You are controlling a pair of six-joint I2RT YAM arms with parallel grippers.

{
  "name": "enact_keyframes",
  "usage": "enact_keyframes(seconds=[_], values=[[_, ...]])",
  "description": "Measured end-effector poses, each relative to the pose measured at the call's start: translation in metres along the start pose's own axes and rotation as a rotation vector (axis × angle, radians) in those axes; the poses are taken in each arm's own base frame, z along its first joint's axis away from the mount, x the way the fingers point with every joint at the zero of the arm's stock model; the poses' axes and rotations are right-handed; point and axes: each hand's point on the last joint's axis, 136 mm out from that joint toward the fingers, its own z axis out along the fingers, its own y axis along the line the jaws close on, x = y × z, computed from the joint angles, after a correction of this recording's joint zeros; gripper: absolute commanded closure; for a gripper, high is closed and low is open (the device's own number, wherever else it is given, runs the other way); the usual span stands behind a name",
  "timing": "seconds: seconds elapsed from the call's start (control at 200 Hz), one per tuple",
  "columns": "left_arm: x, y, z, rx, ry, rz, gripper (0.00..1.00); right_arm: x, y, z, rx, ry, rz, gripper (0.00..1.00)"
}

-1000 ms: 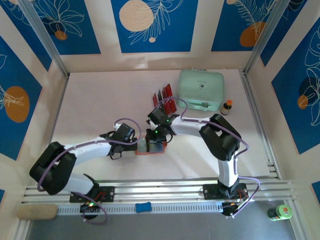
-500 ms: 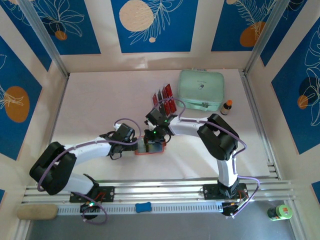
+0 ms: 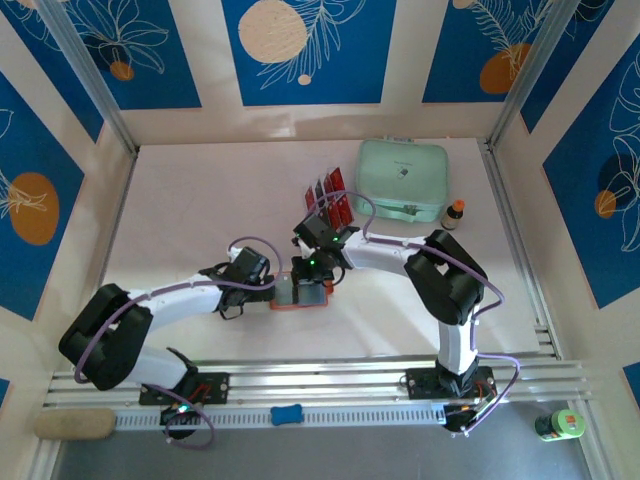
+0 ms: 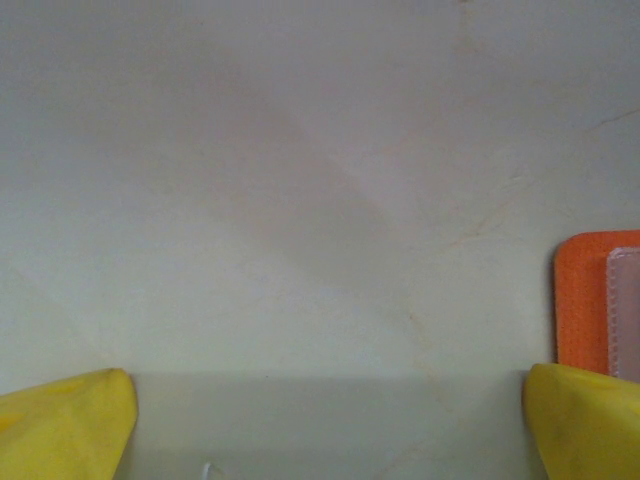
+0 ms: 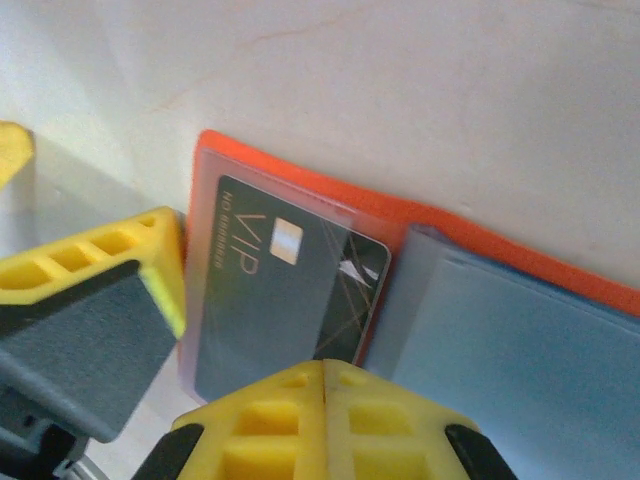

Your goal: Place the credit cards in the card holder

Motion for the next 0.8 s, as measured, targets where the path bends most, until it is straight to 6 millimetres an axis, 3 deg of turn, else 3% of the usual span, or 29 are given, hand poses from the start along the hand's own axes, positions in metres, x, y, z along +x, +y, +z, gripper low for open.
enact_keyframes(seconds=[0.23,0.44,0.8], values=[[0.000,0.000,0.000,0.000,0.000,0.000,0.00,0.002,-0.004,0.011,0.039,0.027,-0.014,0.98],[0.001,0.000,0.000,-0.001,0.001,0.001,0.00,0.002,0.008,0.023,0.044,0.050,-0.053,1.00],[-0.014,0.001,-0.013,0.034,-0.047,-0.032,0.00,0.005,0.009,0.024,0.047,0.057,-0.057,1.00]])
